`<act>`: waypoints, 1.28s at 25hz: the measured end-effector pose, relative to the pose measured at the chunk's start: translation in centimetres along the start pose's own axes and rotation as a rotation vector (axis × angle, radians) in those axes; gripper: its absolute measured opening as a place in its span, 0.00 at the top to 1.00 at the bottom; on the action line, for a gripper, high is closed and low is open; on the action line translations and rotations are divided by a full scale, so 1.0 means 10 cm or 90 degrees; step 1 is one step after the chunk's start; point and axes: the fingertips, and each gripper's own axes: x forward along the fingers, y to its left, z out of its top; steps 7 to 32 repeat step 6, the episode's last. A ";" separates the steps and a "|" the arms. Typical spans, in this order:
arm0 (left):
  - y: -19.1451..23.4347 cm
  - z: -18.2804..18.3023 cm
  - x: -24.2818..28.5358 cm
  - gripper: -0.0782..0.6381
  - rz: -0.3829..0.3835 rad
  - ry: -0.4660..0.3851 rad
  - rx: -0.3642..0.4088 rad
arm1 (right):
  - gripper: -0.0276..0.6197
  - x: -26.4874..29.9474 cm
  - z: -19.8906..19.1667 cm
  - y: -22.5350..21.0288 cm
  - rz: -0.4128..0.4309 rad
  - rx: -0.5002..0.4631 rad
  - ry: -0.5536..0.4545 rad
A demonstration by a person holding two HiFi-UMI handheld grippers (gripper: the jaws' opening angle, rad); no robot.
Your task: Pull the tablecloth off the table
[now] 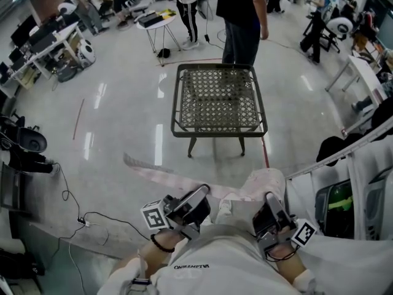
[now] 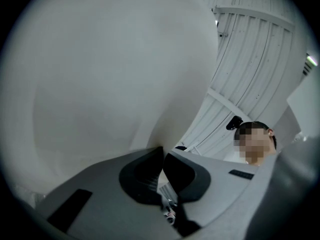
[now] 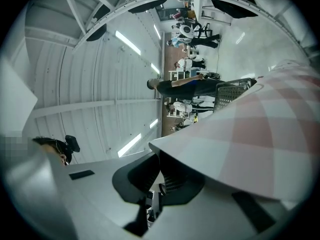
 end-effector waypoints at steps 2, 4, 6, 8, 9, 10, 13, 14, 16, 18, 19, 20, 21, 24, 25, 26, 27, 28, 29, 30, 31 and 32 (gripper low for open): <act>-0.01 0.01 0.02 0.89 -0.003 -0.001 0.005 | 0.94 0.02 0.02 0.00 0.002 -0.001 0.002; -0.01 0.03 0.05 0.89 -0.006 -0.001 0.011 | 0.94 0.04 0.03 0.01 0.004 -0.002 0.004; -0.01 0.05 0.06 0.89 -0.008 0.000 0.016 | 0.94 0.07 0.05 0.02 0.006 -0.003 0.006; -0.01 0.05 0.06 0.89 -0.008 0.000 0.016 | 0.94 0.07 0.05 0.02 0.006 -0.003 0.006; -0.01 0.05 0.06 0.89 -0.008 0.000 0.016 | 0.94 0.07 0.05 0.02 0.006 -0.003 0.006; -0.01 0.05 0.06 0.89 -0.008 0.000 0.016 | 0.94 0.07 0.05 0.02 0.006 -0.003 0.006; -0.01 0.05 0.06 0.89 -0.008 0.000 0.016 | 0.94 0.07 0.05 0.02 0.006 -0.003 0.006; -0.01 0.05 0.06 0.89 -0.008 0.000 0.016 | 0.94 0.07 0.05 0.02 0.006 -0.003 0.006; -0.01 0.05 0.06 0.89 -0.008 0.000 0.016 | 0.94 0.07 0.05 0.02 0.006 -0.003 0.006; -0.01 0.05 0.06 0.89 -0.008 0.000 0.016 | 0.94 0.07 0.05 0.02 0.006 -0.003 0.006; -0.01 0.05 0.06 0.89 -0.008 0.000 0.016 | 0.94 0.07 0.05 0.02 0.006 -0.003 0.006; -0.01 0.05 0.06 0.89 -0.008 0.000 0.016 | 0.94 0.07 0.05 0.02 0.006 -0.003 0.006; -0.01 0.05 0.06 0.89 -0.008 0.000 0.016 | 0.94 0.07 0.05 0.02 0.006 -0.003 0.006; -0.01 0.05 0.06 0.89 -0.008 0.000 0.016 | 0.94 0.07 0.05 0.02 0.006 -0.003 0.006; -0.01 0.05 0.06 0.89 -0.008 0.000 0.016 | 0.94 0.07 0.05 0.02 0.006 -0.003 0.006; -0.01 0.05 0.06 0.89 -0.008 0.000 0.016 | 0.94 0.07 0.05 0.02 0.006 -0.003 0.006; -0.01 0.05 0.06 0.89 -0.008 0.000 0.016 | 0.94 0.07 0.05 0.02 0.006 -0.003 0.006; -0.01 0.05 0.06 0.89 -0.008 0.000 0.016 | 0.94 0.07 0.05 0.02 0.006 -0.003 0.006; -0.01 0.05 0.06 0.89 -0.008 0.000 0.016 | 0.94 0.07 0.05 0.02 0.006 -0.003 0.006; -0.01 0.05 0.06 0.89 -0.008 0.000 0.016 | 0.94 0.07 0.05 0.02 0.006 -0.003 0.006; -0.01 0.05 0.06 0.89 -0.008 0.000 0.016 | 0.94 0.07 0.05 0.02 0.006 -0.003 0.006; -0.01 0.05 0.06 0.89 -0.008 0.000 0.016 | 0.94 0.07 0.05 0.02 0.006 -0.003 0.006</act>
